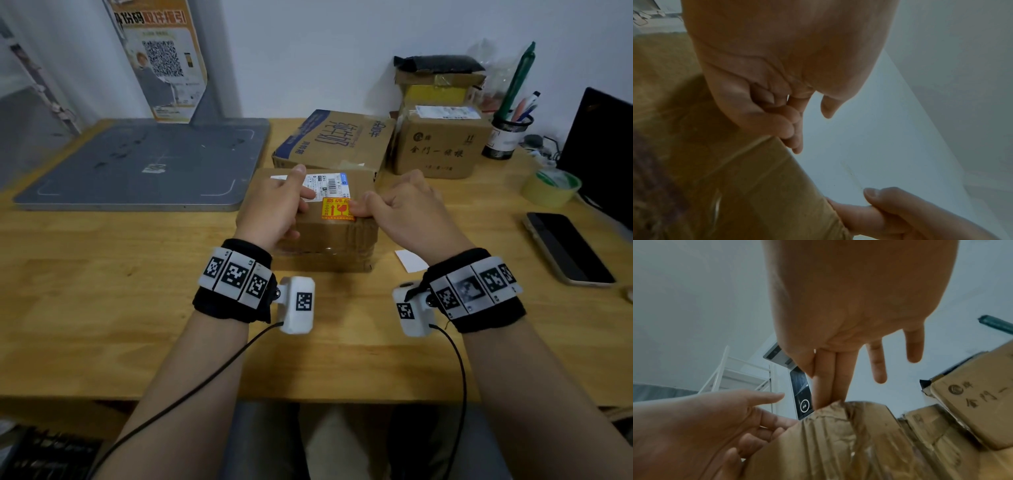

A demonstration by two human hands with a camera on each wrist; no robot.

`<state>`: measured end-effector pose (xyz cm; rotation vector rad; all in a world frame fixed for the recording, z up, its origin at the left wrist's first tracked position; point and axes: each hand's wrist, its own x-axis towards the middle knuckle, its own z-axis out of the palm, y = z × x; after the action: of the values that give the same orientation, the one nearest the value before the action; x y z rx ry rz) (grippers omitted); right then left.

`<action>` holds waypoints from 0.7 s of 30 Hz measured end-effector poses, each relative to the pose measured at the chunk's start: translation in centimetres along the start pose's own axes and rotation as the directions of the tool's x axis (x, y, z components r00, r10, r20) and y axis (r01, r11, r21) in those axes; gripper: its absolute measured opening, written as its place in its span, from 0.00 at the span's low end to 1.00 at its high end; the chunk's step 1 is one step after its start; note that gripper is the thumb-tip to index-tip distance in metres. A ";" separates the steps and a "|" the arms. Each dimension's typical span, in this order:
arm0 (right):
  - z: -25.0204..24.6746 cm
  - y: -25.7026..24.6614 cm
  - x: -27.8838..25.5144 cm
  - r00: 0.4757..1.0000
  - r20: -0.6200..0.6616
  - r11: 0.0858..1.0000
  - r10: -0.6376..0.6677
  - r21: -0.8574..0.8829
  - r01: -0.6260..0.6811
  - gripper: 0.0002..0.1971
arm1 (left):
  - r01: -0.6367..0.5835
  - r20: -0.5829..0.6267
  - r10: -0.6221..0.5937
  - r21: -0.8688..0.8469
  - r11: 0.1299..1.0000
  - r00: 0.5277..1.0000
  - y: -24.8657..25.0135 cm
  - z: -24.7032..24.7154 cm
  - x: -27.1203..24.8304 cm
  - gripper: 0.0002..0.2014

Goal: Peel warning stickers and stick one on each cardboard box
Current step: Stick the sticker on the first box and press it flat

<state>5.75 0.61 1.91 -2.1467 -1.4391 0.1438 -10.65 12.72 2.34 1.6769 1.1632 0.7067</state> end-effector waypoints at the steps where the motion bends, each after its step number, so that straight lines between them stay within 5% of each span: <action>1: -0.2 0.1 -0.2 1.000 -0.002 1.000 -0.010 0.009 0.010 0.20 | 0.001 -0.001 -0.001 0.006 1.000 1.000 0.0 0.0 0.0 0.26; 15: -0.6 -0.8 -0.9 0.997 -0.017 0.993 -0.076 -0.093 0.074 0.24 | -0.008 -0.016 0.009 0.049 0.999 1.000 0.2 0.6 -0.2 0.23; 21: -0.5 -0.1 -0.5 0.998 -0.036 0.989 -0.059 0.130 0.064 0.23 | -0.002 0.025 0.001 0.050 0.999 1.000 0.8 0.9 -0.7 0.22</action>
<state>5.63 -0.04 2.30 -1.9883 -1.4354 0.1753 -9.87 11.66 2.73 1.7234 1.1712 0.6608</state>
